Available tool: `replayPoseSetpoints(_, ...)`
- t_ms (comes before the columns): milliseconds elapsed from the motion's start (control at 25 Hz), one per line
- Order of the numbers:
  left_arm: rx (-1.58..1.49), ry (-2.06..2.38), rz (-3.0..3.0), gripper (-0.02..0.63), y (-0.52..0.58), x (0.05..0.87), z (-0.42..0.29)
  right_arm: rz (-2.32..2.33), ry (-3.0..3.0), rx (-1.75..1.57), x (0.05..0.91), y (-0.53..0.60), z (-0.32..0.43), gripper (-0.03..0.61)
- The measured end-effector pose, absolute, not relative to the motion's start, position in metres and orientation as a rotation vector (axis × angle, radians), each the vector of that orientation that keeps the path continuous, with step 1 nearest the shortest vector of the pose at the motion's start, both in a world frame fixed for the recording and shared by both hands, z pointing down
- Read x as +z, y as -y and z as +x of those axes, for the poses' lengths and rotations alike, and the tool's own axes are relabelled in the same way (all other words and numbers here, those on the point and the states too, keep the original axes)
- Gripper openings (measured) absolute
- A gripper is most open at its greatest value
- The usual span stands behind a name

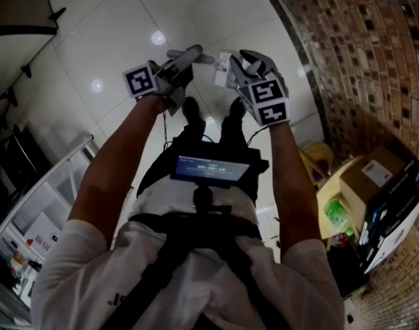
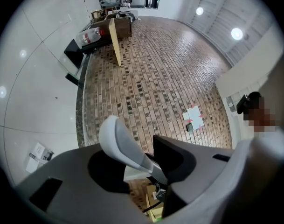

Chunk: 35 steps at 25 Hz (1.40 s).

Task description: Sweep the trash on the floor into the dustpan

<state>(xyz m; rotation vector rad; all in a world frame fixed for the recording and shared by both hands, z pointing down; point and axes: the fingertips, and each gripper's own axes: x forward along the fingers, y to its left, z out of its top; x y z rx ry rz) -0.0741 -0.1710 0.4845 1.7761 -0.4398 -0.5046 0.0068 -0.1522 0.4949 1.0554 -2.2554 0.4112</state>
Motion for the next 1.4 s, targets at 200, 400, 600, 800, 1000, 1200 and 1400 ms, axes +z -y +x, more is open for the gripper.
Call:
replayPoseSetpoints(200, -0.492, 0.426, 1.789, 0.137, 0.171, 0.484, -0.075, 0.817, 2.258, 0.364, 0.497, 0.145, -0.017, 0.135)
replayPoseSetpoints(400, -0.488, 0.408, 1.780, 0.137, 0.169, 0.484, -0.070, 0.614, 2.217, 0.315, 0.506, 0.140, -0.018, 0.164)
replayPoseSetpoints(600, -0.480, 0.396, 1.779, 0.137, 0.166, 0.485, -0.070, 0.446, 2.121, 0.236, 0.525, 0.130, -0.019, 0.167)
replayPoseSetpoints(800, -0.474, 0.389, 1.791, 0.138, 0.166, 0.484, -0.069, 0.389, 2.070, 0.165, 0.538, 0.126, -0.027, 0.170)
replayPoseSetpoints(1000, -0.461, 0.392, 1.799, 0.138, 0.165, 0.485, -0.069, 0.405, 2.054, 0.183, 0.548, 0.123, -0.031, 0.170)
replayPoseSetpoints(1200, -0.437, 0.403, 1.812, 0.146, 0.166, 0.488, -0.070, 0.451, 2.043, 0.202, 0.553, 0.125, -0.030, 0.183)
replayPoseSetpoints(1400, -0.397, 0.416, 1.832, 0.170, 0.165, 0.489, -0.070, 0.506, 2.044, 0.208, 0.553, 0.128, -0.030, 0.193)
